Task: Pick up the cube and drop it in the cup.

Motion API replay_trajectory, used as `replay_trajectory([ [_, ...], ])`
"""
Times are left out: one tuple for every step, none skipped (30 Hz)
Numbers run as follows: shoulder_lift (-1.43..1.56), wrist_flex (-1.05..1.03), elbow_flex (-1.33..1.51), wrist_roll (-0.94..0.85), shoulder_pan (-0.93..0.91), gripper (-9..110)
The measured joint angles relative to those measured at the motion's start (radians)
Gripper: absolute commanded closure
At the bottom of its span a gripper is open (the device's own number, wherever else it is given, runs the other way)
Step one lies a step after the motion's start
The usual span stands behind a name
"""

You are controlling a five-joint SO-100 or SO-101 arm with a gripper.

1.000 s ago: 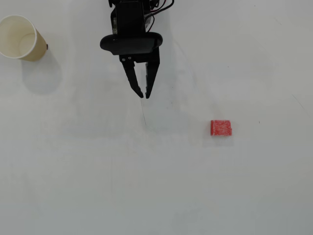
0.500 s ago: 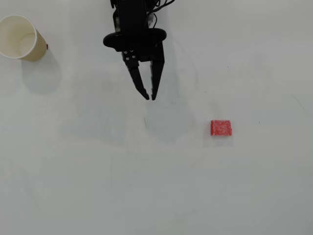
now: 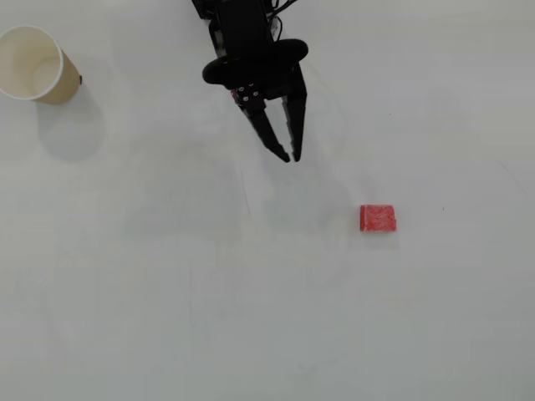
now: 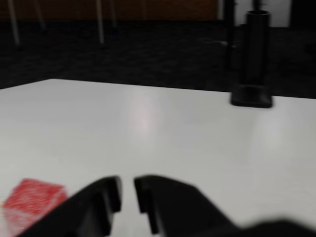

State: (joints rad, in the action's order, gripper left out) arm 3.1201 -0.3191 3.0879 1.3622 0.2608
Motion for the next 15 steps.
replay_trajectory([
  [0.0, -0.002, 0.0, 0.0, 0.012, 102],
  [0.0, -0.006, 0.0, 0.0, 0.023, 102],
  [0.0, -0.008, 0.0, 0.0, 0.032, 102],
  [0.0, -0.009, 0.0, 0.0, 0.041, 102],
  [0.0, -0.012, 0.0, 0.0, 0.049, 102],
  [0.0, -0.015, 0.0, 0.0, 0.057, 102],
  [0.0, -0.021, 0.0, 0.0, 0.063, 102],
  [0.0, -0.023, 0.0, 0.0, 0.071, 102],
  [0.0, -0.028, 0.0, 0.0, 0.078, 102],
  [0.0, -0.028, 0.0, 0.0, 0.086, 102],
  [0.0, -0.028, 0.0, 0.0, 0.094, 101],
  [0.0, -0.028, 0.0, 0.0, 0.103, 101],
  [0.0, -0.028, 0.0, 0.0, 0.112, 101],
  [0.0, -0.028, 0.0, 0.0, 0.12, 101],
  [0.0, -0.028, 0.0, 0.0, 0.126, 101],
])
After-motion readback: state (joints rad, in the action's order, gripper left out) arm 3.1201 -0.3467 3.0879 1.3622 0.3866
